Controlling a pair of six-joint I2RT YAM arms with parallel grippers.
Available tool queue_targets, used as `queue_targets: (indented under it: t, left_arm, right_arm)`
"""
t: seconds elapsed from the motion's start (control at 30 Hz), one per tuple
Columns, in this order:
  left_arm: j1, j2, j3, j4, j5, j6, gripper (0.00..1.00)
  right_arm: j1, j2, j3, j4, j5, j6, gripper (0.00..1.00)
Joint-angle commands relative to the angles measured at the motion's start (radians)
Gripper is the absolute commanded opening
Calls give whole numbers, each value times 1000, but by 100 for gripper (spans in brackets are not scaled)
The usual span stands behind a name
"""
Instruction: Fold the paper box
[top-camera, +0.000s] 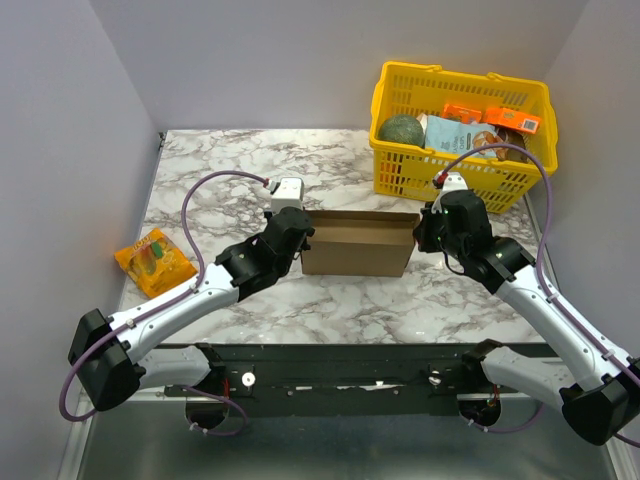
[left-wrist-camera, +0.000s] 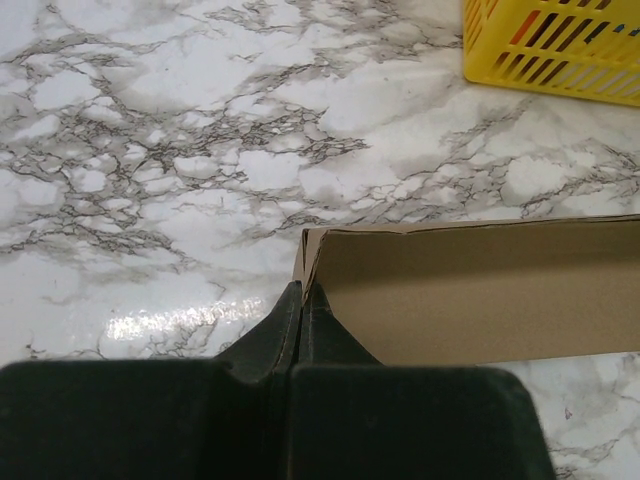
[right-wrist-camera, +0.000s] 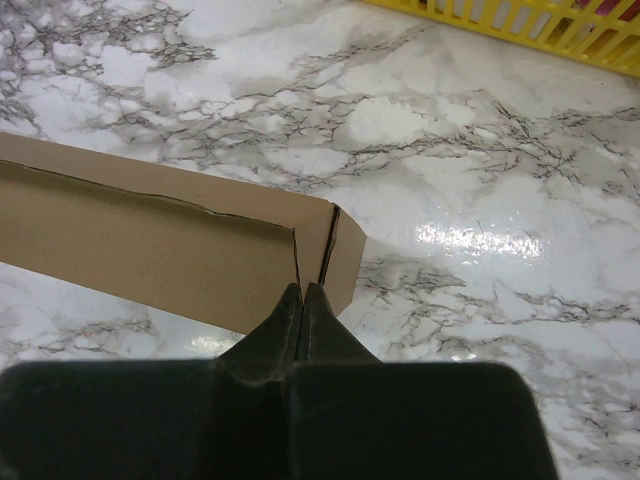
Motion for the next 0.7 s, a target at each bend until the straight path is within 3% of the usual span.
queue_targets:
  t: [0.0, 0.43, 0.67]
  left_arm:
    - [-9, 68, -82, -219, 46, 2, 0]
    - [-53, 142, -70, -294, 41, -61, 0]
    - [-50, 88, -67, -338, -14, -55, 0]
  right_arm:
    - [8, 1, -32, -99, -12, 13, 1]
    - [10, 1, -36, -95, -12, 12, 1]
    - [8, -4, -36, -93, -16, 12, 1]
